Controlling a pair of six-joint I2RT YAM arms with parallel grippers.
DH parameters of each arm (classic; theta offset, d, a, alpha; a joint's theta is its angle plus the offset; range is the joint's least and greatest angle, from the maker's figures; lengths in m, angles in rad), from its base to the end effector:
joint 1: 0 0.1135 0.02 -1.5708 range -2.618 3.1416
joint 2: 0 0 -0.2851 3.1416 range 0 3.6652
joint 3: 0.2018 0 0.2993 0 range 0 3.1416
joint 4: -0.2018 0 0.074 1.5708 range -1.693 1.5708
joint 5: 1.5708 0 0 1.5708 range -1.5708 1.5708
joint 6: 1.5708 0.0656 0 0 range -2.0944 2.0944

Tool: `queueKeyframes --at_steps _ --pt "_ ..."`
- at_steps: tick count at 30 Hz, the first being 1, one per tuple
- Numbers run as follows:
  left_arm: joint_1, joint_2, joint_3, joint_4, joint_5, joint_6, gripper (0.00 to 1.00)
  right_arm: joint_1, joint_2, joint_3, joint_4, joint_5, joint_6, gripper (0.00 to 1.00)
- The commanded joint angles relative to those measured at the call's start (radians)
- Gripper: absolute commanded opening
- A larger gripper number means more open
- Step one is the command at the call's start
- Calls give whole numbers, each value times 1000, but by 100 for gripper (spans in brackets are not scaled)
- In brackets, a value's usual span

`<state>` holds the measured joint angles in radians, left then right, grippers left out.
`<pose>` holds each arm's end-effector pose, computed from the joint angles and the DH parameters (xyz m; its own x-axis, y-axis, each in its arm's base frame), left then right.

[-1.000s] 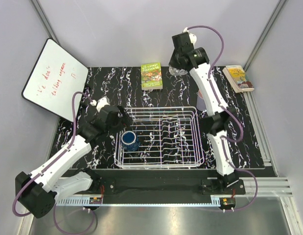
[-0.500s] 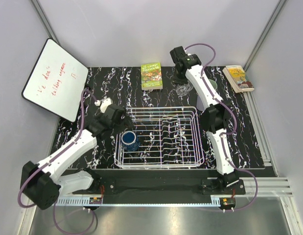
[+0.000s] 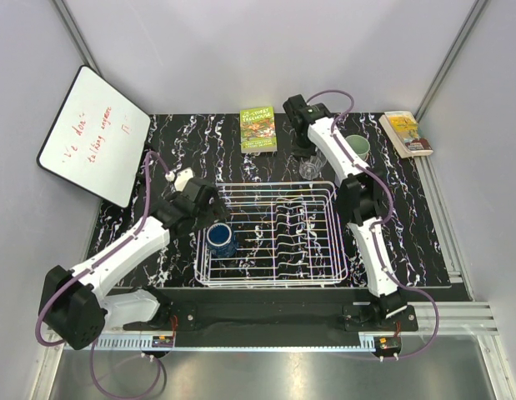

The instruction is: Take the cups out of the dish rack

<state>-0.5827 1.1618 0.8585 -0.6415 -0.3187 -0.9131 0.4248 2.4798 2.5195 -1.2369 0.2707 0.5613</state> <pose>0.2486 -0.1392 0.2343 -0.7059 -0.4349 -0.5591 -0.3097 0.8994 -0.3085 0.5408 0.2254 0.2325 -0.8822 0.1639 -0.4415 0.1906 0.9815 -0.0165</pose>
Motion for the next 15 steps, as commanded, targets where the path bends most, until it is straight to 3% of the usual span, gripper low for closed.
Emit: queueKeyframes --at_steps 1,12,15 --pt "-5 7 42 23 -6 2 96 5 16 -8 14 -2 -23 0" --pt "-11 -1 39 25 1 16 98 6 41 -47 31 -34 -37 0" --pt "-11 -17 28 23 -11 2 99 6 27 -71 37 -42 -37 7"
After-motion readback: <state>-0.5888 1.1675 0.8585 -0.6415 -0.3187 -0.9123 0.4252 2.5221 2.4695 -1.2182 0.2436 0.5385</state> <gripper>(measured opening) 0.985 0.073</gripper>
